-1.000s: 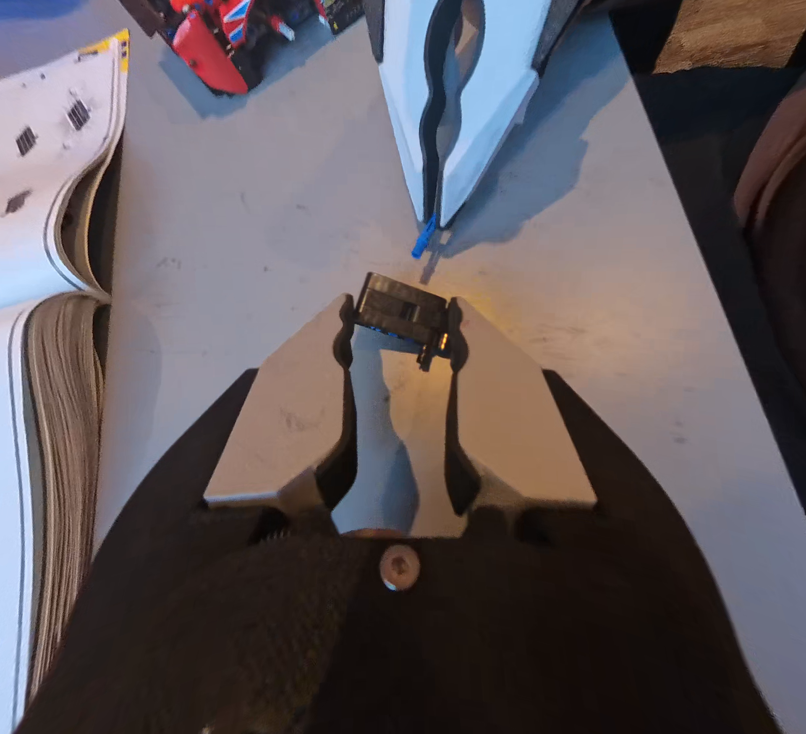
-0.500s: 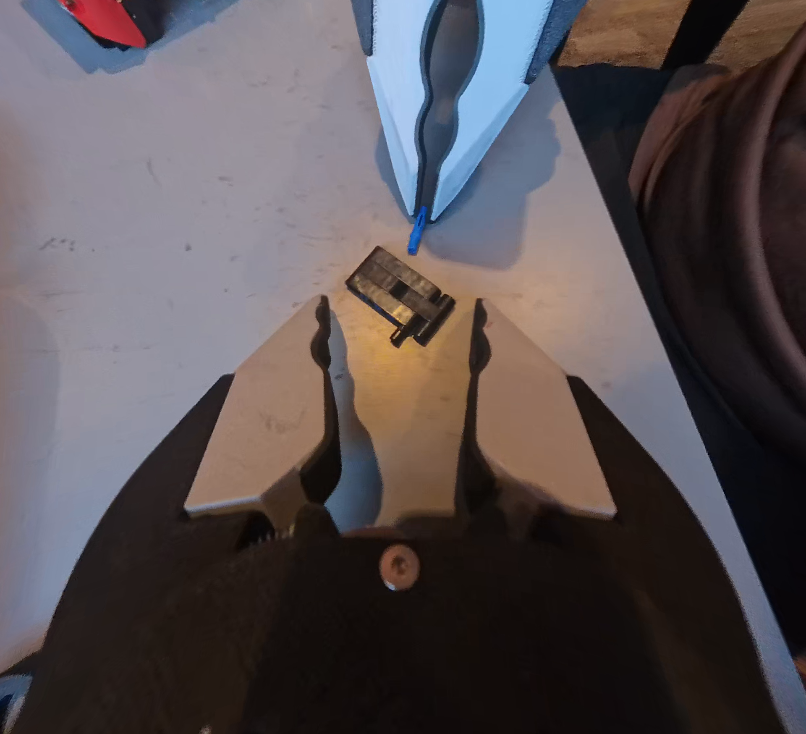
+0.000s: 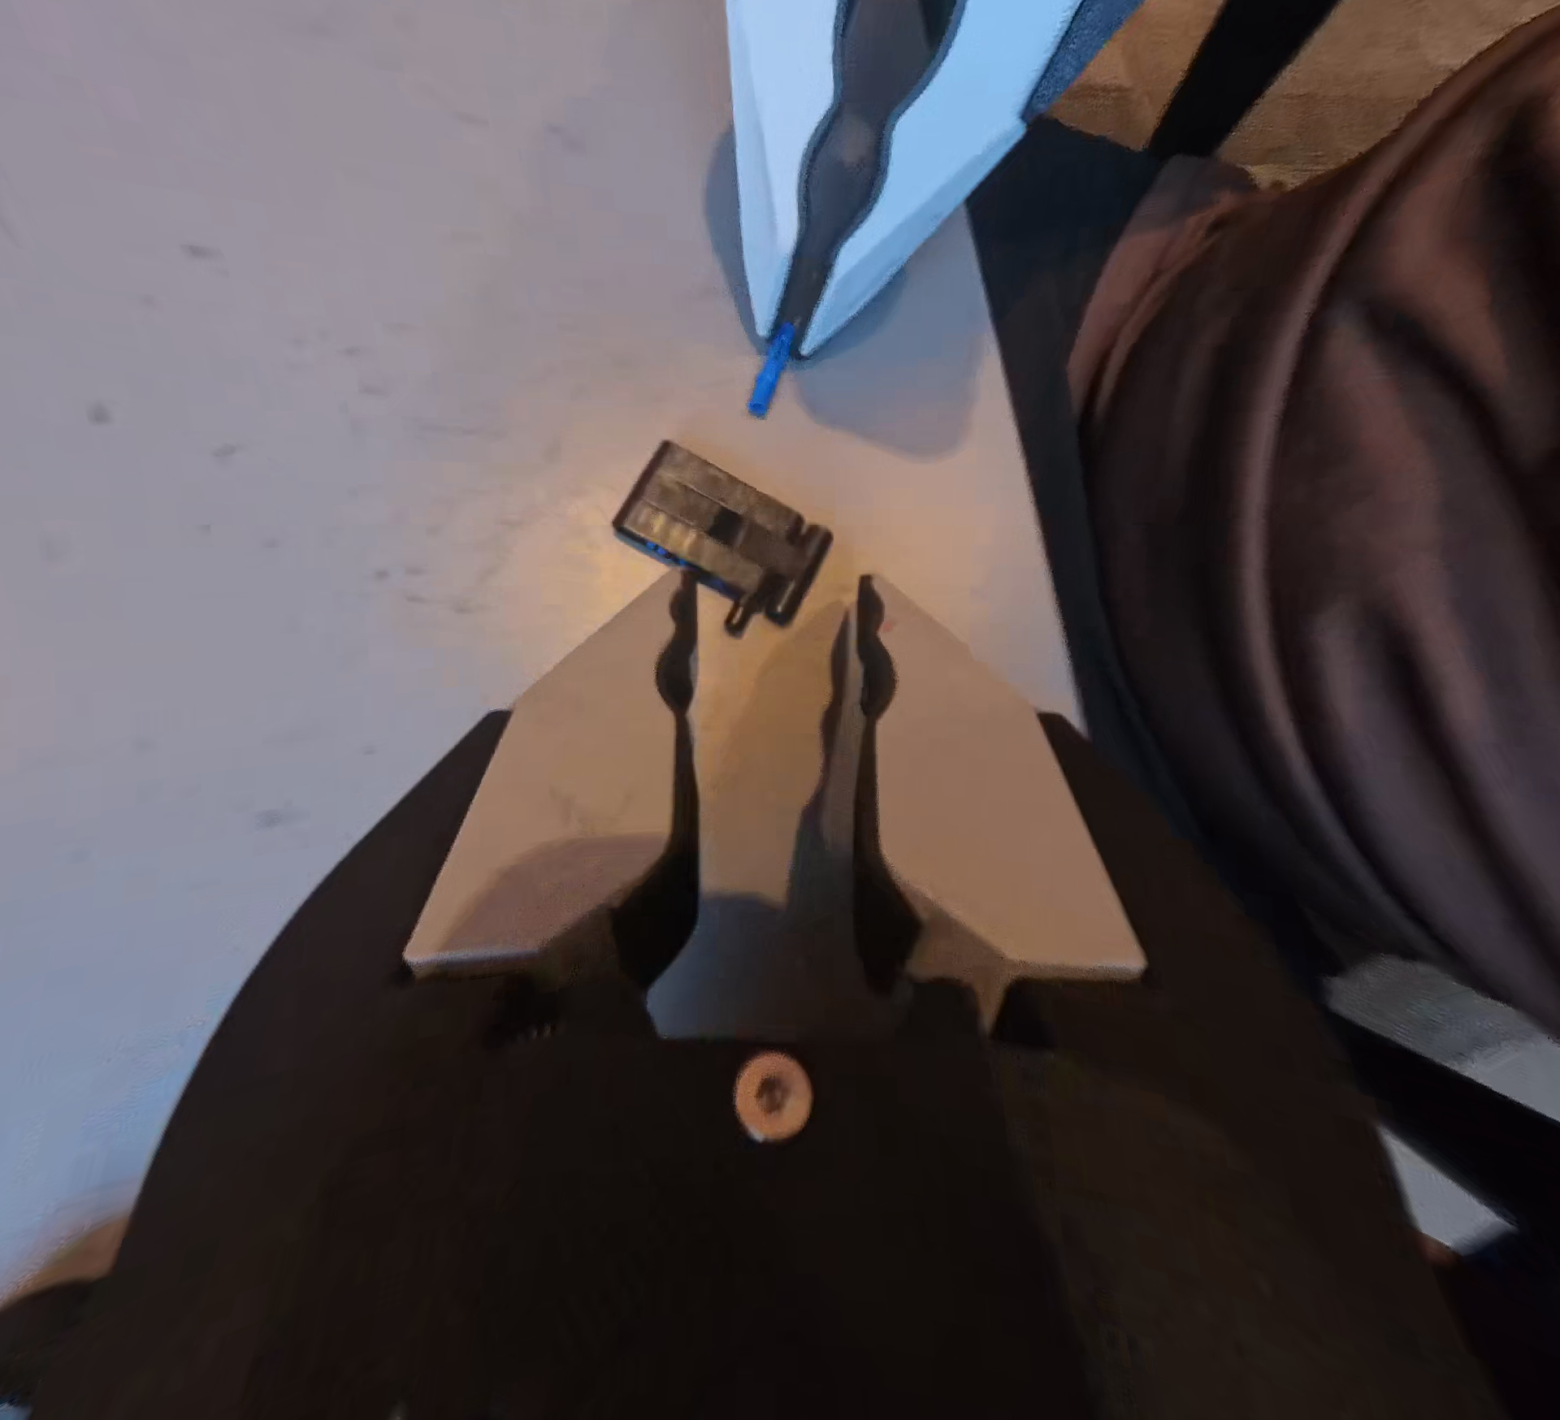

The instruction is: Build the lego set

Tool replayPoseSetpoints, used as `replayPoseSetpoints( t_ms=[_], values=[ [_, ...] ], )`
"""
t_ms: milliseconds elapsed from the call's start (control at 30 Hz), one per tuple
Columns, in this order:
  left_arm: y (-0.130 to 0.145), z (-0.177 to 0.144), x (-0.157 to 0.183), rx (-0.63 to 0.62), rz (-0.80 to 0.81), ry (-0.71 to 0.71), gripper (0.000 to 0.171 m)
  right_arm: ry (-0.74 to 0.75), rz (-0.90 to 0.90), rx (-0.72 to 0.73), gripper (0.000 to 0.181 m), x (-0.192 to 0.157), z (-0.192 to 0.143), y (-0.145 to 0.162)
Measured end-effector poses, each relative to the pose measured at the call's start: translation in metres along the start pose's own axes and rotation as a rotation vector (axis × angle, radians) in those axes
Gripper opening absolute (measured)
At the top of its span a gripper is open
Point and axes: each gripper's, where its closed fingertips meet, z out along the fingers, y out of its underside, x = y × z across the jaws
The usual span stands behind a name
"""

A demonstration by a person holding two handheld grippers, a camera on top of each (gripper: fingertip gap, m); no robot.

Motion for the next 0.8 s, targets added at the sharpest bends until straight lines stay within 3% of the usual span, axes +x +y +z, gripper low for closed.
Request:
replayPoseSetpoints(
  t_ms=[100, 167, 300, 367, 567, 800],
  values=[
    [0.002, -0.007, 0.008, -0.061, -0.072, 0.017, 0.042, 0.000, 0.017, 0.017, 0.005, -0.003, -0.003, 0.003],
    [0.000, -0.010, 0.001, -0.047, -0.064, -0.052, 0.038, -0.003, 0.021, 0.022, 0.014, -0.004, -0.005, 0.004],
    [0.005, -0.004, 0.003, -0.082, -0.108, -0.060, 0.035, -0.010, 0.030, 0.036, 0.015, -0.002, -0.007, 0.007],
    [0.005, -0.001, 0.003, -0.078, -0.126, -0.085, 0.026, -0.027, 0.052, 0.041, 0.018, -0.004, -0.008, 0.008],
    [0.000, 0.008, 0.027, -0.064, -0.165, -0.051, 0.025, -0.035, 0.049, 0.073, 0.019, -0.005, -0.007, 0.008],
    [-0.007, -0.008, 0.000, 0.003, -0.246, -0.279, 0.060, -0.094, 0.080, 0.116, 0.016, -0.010, -0.004, 0.002]
  ],
)
